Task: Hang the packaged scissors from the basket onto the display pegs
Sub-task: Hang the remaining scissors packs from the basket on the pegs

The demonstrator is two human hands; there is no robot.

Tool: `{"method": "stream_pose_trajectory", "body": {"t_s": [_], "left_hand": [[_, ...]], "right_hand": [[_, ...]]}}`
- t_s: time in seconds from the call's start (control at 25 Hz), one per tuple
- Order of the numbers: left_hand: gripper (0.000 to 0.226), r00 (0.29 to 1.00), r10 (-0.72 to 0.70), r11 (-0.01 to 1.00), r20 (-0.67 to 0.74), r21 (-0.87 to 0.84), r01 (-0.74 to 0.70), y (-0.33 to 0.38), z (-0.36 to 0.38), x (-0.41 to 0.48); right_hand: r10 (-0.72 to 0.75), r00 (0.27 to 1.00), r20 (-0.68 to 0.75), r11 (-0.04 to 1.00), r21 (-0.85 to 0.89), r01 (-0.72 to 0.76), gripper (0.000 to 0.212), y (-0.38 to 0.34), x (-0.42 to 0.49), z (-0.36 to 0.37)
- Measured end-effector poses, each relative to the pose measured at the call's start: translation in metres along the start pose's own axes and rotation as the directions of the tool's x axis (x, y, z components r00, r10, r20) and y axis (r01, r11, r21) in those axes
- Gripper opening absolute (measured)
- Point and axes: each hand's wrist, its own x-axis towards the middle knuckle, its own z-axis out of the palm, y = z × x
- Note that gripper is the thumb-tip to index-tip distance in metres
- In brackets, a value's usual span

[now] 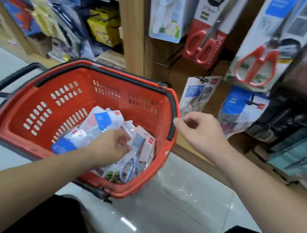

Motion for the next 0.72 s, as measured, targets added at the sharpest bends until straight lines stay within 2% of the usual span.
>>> {"method": "stream_pose_trajectory", "body": {"t_s": [0.08, 0.16, 0.2, 0.28, 0.4, 0.44, 0.52, 0.64, 0.72], "left_hand": [[0.014, 0.99, -0.094, 0.989, 0.11, 0.122, 0.08, -0.022, 0.0, -0.015], [0.022, 0.981, -0.111, 0.988, 0.16, 0.127, 0.091, -0.032, -0.003, -0.022], [0.027, 0.97, -0.1, 0.981, 0.219, 0.183, 0.06, -0.03, -0.004, -0.027], [0.032, 0.927, -0.081, 0.959, 0.367, 0.282, -0.028, -0.022, -0.001, -0.036], [0.033, 0.867, -0.11, 0.971, 0.486, 0.24, -0.011, -0.018, 0.012, -0.032], [0.034, 0.864, -0.107, 0.972, 0.492, 0.234, -0.013, -0.017, 0.012, -0.022], [0.037, 0.907, -0.118, 0.972, 0.405, 0.234, 0.022, -0.027, 0.013, 0.009], [0.043, 0.943, -0.229, 0.96, 0.24, 0.217, 0.178, -0.057, 0.016, 0.054], [0.043, 0.925, -0.307, 0.945, 0.226, 0.185, 0.269, -0.072, 0.022, 0.073]], "right_hand": [[-0.17, 0.983, 0.069, 0.982, -0.068, 0.175, 0.023, -0.029, -0.007, 0.014], [-0.285, 0.943, 0.173, 0.935, -0.165, 0.313, 0.02, -0.05, -0.008, 0.031], [-0.308, 0.925, 0.223, 0.914, -0.202, 0.353, 0.02, -0.056, -0.007, 0.039], [-0.27, 0.901, 0.339, 0.898, -0.25, 0.363, 0.021, -0.065, 0.002, 0.051], [-0.153, 0.825, 0.543, 0.804, -0.417, 0.424, 0.025, -0.067, 0.021, 0.064], [-0.13, 0.803, 0.582, 0.766, -0.455, 0.454, 0.026, -0.065, 0.027, 0.065], [-0.131, 0.792, 0.597, 0.743, -0.47, 0.477, 0.026, -0.059, 0.038, 0.066], [-0.188, 0.844, 0.502, 0.819, -0.395, 0.417, 0.022, -0.047, 0.05, 0.073], [-0.225, 0.865, 0.448, 0.825, -0.385, 0.413, 0.023, -0.044, 0.057, 0.08]]}}
